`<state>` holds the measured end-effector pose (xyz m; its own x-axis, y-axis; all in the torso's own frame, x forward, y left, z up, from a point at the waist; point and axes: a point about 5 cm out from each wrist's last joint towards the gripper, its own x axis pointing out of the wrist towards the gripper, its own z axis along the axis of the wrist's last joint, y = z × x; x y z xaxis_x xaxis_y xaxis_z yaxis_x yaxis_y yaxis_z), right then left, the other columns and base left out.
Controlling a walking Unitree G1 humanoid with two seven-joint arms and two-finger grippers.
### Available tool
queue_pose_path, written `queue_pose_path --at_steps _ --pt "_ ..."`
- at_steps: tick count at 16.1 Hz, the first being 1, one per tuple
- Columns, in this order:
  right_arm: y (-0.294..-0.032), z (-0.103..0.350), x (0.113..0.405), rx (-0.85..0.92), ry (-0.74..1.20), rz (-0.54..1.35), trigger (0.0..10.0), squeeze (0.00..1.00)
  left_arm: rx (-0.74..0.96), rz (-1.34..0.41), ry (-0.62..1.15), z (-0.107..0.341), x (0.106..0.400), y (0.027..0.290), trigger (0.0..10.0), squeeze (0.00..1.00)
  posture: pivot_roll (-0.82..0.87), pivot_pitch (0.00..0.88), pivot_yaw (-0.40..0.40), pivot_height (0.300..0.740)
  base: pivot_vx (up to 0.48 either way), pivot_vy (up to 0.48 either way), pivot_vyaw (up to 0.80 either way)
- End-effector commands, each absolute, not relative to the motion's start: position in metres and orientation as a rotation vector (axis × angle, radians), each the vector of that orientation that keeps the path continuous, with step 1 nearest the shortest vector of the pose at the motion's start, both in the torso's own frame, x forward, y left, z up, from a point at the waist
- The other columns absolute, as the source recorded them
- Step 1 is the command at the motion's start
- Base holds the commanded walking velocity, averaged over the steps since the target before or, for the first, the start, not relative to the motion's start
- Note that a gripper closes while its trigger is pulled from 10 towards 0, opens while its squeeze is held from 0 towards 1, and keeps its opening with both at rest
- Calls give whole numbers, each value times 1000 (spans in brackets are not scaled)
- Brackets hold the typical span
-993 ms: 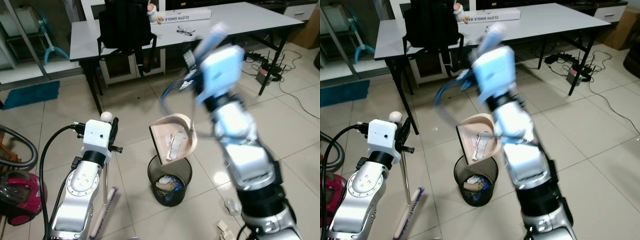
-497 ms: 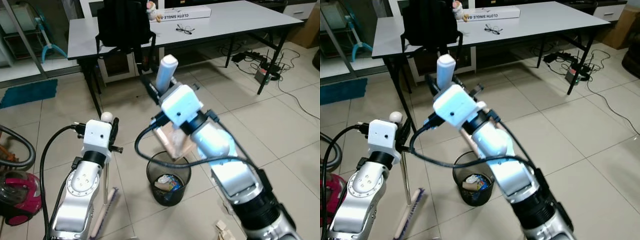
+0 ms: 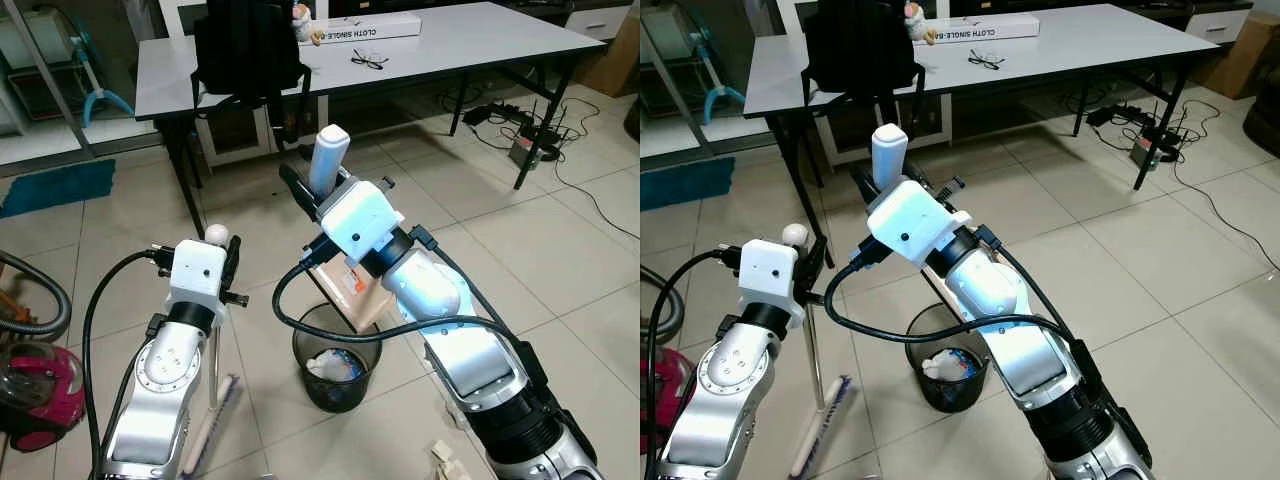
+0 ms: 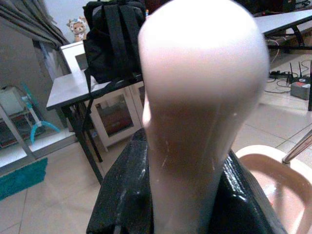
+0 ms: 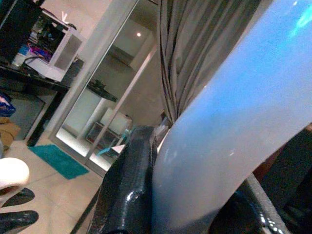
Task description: Sweep floor
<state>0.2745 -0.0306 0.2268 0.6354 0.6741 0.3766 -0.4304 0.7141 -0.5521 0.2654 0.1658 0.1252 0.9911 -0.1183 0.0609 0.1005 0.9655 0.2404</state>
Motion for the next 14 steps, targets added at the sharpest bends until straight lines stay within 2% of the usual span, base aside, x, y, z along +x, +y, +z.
queue_pose_path --at_steps 1,3,5,8,10,14 --pt "-35 243 275 -479 -696 573 10000 0 248 -119 -97 130 267 165 10000 0 -73 0 57 740 0 0 0" --pt "-68 261 295 -425 -668 274 10000 0 244 -144 -77 128 267 164 10000 0 -73 0 57 740 0 0 0" --pt "-108 262 312 -396 -556 37 10000 0 221 -258 -28 120 266 155 10000 0 -83 0 60 740 0 0 0" --pt "-142 247 320 -447 -414 -105 10000 0 208 -454 55 109 259 145 10000 0 -89 0 62 740 0 0 0" --pt "-175 218 318 -373 -235 -252 10000 0 212 -582 80 107 254 143 10000 0 -89 0 62 740 0 0 -616" --pt "-186 200 308 -375 -163 -286 10000 0 188 -590 47 113 260 141 10000 0 -101 0 72 740 0 0 -800"
